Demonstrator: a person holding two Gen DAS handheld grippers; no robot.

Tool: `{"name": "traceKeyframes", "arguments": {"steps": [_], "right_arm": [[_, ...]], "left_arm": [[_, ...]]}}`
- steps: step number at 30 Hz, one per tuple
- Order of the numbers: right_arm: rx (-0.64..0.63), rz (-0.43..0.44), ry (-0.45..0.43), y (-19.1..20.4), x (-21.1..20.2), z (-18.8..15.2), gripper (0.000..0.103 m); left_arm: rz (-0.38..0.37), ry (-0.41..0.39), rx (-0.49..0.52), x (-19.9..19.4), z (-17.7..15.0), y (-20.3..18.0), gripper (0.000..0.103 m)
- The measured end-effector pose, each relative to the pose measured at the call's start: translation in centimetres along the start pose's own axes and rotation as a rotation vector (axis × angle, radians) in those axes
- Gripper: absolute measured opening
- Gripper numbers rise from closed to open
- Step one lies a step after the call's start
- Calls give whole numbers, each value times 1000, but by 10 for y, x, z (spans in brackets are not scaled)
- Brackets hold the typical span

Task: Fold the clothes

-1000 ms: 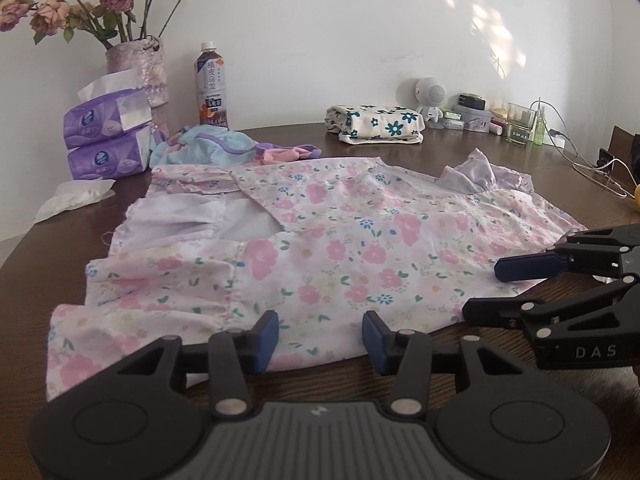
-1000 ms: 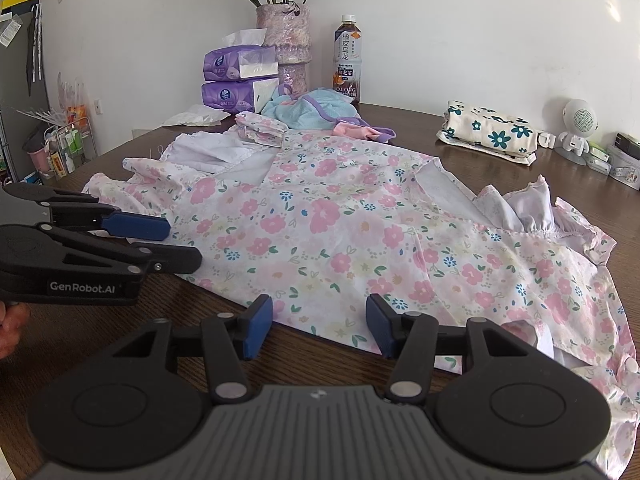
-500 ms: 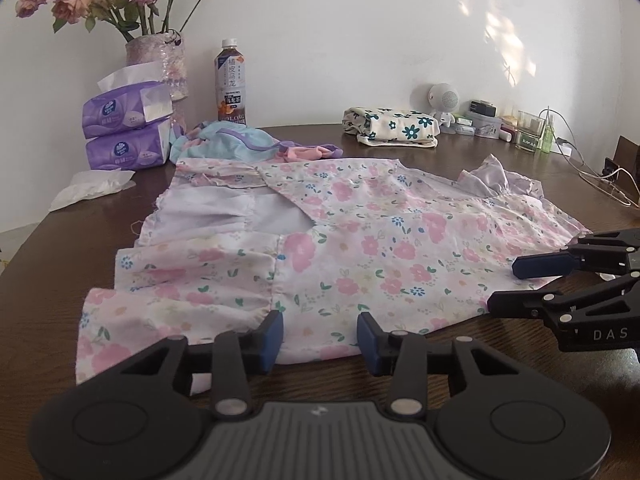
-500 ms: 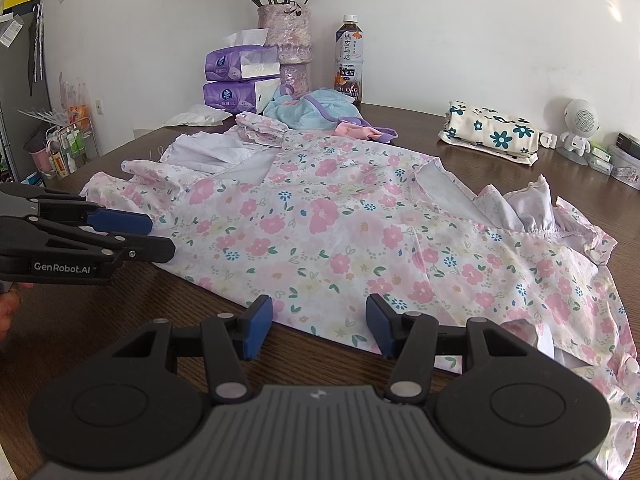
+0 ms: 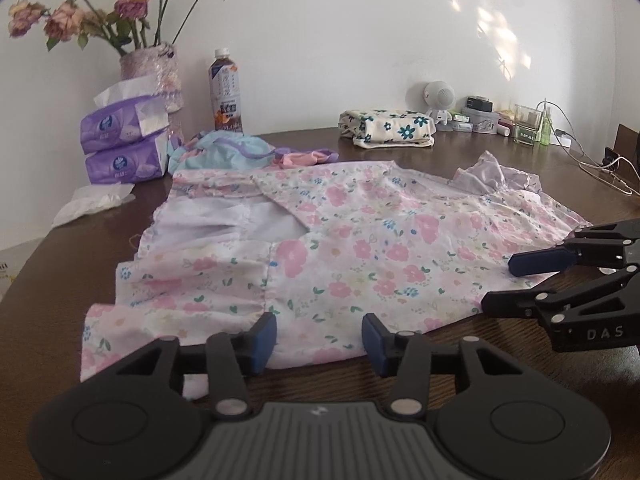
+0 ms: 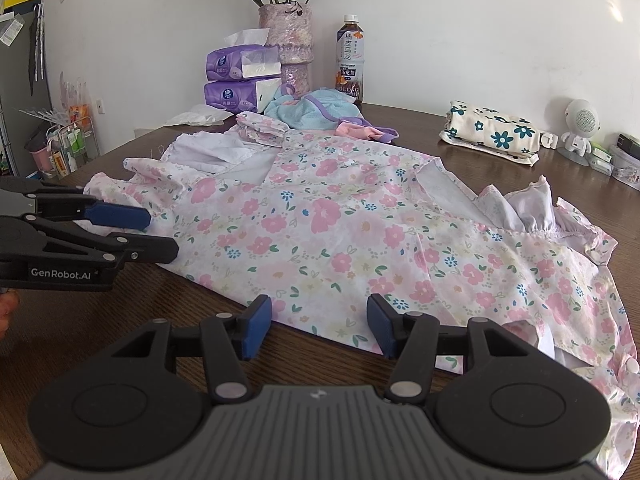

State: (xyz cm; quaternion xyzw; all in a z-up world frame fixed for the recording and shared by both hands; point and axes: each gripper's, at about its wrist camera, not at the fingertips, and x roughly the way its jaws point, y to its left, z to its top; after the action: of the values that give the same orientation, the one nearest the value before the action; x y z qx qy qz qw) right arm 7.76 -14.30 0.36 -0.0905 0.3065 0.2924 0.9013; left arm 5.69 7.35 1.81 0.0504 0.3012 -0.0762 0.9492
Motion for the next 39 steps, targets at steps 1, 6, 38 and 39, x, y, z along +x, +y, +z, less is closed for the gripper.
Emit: {"name": "traceKeyframes", "arguments": {"steps": [1, 6, 38, 39], "right_arm": [[0, 0, 0, 0, 0, 0, 54], [2, 1, 0, 0, 0, 0, 54], [27, 27, -5, -5, -2, 0, 55], [31, 30, -6, -6, -2, 0, 55]], "left_arm": [[-8, -9, 4, -1, 2, -3, 48], [-71, -21, 3, 5, 11, -17, 48], [-126, 17, -14, 21, 9, -37, 39], [-129, 18, -20, 21, 9, -37, 39]]}}
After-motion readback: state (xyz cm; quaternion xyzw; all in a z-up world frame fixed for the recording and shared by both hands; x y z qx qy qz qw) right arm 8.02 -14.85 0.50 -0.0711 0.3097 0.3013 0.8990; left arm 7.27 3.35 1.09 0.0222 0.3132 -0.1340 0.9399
